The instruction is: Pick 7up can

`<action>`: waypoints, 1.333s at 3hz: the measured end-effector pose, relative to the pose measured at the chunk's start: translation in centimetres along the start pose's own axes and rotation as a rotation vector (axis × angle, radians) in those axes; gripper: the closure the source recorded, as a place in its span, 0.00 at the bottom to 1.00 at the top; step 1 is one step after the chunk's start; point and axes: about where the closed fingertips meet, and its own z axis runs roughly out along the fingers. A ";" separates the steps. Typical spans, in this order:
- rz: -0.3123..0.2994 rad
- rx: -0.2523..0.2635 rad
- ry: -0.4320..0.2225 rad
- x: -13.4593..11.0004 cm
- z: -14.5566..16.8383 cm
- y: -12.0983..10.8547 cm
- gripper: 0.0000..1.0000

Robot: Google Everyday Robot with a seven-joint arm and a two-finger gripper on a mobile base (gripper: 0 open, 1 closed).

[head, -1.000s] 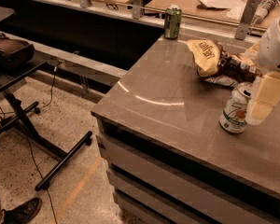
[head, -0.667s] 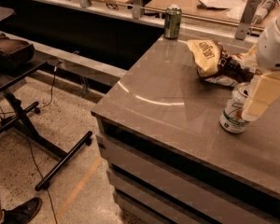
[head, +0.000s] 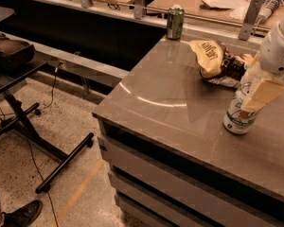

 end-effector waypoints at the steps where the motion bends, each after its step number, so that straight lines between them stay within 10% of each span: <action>1: -0.001 -0.005 -0.001 0.0 0.1 0.1 0.51; 3: -0.012 0.011 -0.012 -0.3 -1.1 0.1 0.95; 4: -0.028 0.026 -0.022 -0.8 -1.9 -0.2 1.00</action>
Offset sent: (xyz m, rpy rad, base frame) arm -0.0103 0.0002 0.0070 0.0033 0.0123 0.0053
